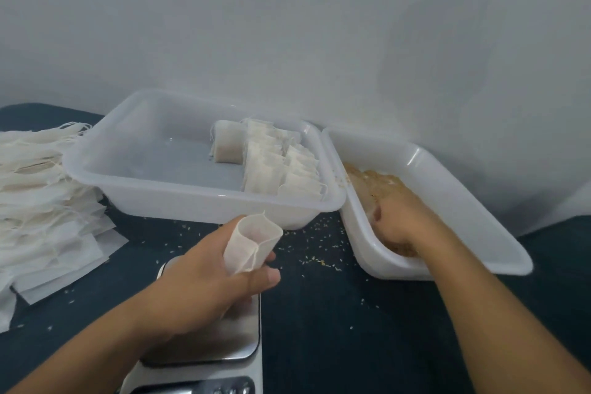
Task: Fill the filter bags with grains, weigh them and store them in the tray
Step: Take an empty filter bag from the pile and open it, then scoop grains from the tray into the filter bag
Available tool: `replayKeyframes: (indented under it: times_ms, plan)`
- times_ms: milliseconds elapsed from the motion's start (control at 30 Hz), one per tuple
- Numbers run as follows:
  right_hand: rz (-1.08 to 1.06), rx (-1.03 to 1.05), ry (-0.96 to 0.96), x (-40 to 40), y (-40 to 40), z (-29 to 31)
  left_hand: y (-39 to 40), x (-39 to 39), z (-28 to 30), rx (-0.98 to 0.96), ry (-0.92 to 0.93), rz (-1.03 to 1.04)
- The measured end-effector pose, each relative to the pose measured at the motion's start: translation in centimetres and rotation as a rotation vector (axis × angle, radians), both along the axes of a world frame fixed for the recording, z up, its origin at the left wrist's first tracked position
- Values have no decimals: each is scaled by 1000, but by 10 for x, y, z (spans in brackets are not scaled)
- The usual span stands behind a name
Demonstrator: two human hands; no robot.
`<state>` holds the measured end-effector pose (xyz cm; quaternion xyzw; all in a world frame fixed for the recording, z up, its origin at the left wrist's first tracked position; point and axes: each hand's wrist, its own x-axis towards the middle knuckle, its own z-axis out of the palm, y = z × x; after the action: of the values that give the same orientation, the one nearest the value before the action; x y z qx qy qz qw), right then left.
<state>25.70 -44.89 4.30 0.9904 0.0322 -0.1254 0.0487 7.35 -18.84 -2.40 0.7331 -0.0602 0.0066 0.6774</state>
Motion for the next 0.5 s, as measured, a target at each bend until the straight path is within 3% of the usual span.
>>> replayKeyframes:
  times_ms: [200,500]
  plan:
    - [-18,51,-35,2,-9,-2,-4,-4,3,-41,32,-3]
    - [-60,-170,-102,20,-90,88,-3,-7,7,-49,52,43]
